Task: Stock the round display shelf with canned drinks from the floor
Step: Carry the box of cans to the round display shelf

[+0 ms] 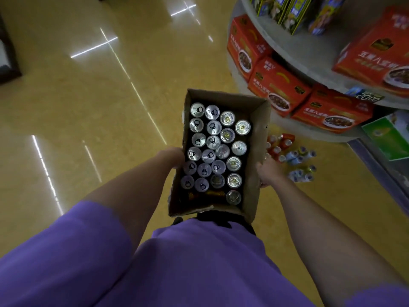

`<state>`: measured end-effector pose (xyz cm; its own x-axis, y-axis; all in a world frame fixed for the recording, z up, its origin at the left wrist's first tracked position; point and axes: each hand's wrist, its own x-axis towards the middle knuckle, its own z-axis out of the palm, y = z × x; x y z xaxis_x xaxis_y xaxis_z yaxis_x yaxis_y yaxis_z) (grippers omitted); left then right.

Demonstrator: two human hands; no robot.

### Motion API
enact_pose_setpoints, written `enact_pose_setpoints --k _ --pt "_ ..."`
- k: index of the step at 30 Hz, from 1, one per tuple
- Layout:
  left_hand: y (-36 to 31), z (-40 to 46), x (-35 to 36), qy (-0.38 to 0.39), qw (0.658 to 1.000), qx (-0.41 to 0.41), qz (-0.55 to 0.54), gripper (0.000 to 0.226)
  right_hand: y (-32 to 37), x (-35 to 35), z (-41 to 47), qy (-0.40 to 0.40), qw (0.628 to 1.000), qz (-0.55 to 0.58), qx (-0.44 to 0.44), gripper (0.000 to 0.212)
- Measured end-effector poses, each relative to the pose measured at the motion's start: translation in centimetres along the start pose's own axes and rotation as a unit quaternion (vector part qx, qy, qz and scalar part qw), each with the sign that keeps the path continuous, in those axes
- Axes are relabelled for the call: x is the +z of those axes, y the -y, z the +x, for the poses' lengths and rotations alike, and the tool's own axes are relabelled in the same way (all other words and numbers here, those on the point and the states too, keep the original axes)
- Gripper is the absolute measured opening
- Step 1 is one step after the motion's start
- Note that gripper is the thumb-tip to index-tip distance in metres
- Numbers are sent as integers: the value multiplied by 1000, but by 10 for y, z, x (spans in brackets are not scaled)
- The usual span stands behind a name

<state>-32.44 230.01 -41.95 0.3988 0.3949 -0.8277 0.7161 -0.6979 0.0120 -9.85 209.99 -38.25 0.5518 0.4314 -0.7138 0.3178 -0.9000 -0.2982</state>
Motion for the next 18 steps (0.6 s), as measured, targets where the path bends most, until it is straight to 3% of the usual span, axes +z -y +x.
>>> enact_pose_setpoints --k 4,12,18 --pt "46 63 -38 13 999 -26 -16 42 62 -19 42 25 1000 -17 3 34" --pt "94 71 -134 19 998 -19 -54 32 159 -38 84 28 998 -57 3 31" --pt "156 101 -177 15 1000 20 -7 32 234 -23 96 10 998 -9 68 27"
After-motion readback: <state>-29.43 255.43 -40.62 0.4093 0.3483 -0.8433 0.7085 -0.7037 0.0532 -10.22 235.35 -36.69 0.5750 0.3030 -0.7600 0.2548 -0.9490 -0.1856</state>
